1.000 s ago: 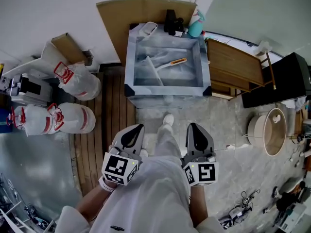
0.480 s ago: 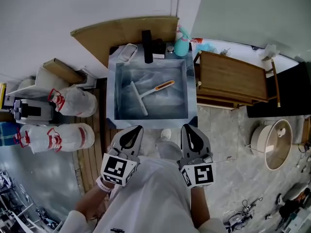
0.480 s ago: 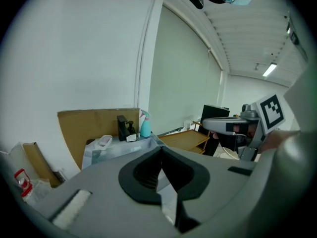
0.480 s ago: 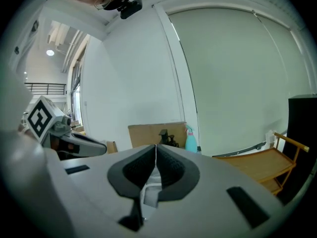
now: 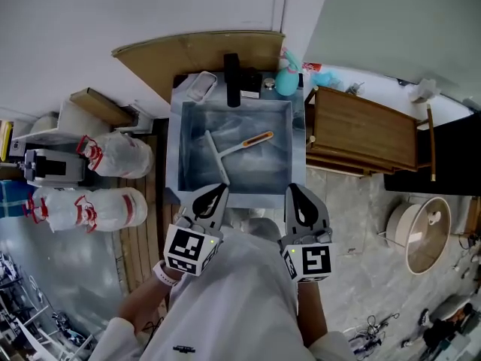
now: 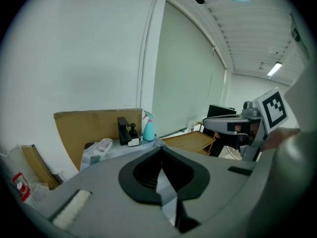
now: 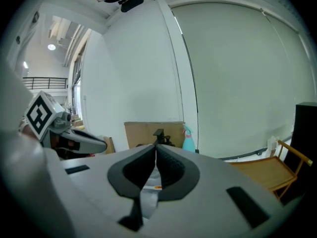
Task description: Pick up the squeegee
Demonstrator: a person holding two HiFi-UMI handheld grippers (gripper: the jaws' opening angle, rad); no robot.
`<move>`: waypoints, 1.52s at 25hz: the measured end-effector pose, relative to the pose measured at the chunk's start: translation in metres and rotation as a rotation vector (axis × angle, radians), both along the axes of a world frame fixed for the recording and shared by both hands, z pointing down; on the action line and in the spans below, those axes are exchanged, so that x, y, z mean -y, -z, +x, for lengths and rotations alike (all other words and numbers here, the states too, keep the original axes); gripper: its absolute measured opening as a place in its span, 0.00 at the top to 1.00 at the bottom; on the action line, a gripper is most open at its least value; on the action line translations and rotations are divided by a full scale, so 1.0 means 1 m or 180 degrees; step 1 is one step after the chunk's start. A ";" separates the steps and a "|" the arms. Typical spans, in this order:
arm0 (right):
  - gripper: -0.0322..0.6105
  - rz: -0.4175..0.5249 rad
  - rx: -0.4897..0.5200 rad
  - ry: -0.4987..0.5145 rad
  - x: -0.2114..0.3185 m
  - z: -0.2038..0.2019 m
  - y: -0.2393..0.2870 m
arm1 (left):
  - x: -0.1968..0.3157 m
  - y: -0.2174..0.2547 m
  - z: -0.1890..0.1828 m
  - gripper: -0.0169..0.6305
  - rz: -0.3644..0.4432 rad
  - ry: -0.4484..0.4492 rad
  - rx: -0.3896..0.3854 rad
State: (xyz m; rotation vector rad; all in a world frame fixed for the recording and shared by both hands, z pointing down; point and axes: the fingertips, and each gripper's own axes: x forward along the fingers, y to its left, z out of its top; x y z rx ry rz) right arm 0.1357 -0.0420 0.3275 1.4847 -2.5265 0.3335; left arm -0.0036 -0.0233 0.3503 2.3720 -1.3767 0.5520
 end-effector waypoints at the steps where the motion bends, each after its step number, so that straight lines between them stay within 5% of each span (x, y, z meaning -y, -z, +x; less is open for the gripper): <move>1: 0.94 0.0004 -0.0012 0.0007 0.003 -0.002 0.001 | 0.003 0.001 -0.001 0.97 0.0008 -0.0014 -0.0001; 10: 0.94 -0.0074 -0.0069 0.0085 0.024 -0.025 -0.006 | 0.038 -0.017 -0.011 0.96 -0.0062 -0.0278 0.0210; 24: 0.94 -0.0397 -0.0222 0.0110 0.059 -0.049 -0.065 | 0.085 -0.149 -0.022 0.96 -0.0656 -0.0932 0.0580; 29: 0.94 -0.0499 -0.0297 0.0103 0.069 -0.055 -0.087 | 0.100 -0.201 -0.022 0.83 -0.0774 -0.1053 0.0761; 38: 0.94 -0.0782 -0.0235 0.0182 0.071 -0.077 -0.133 | 0.124 -0.276 -0.024 0.76 -0.1014 -0.1255 0.0985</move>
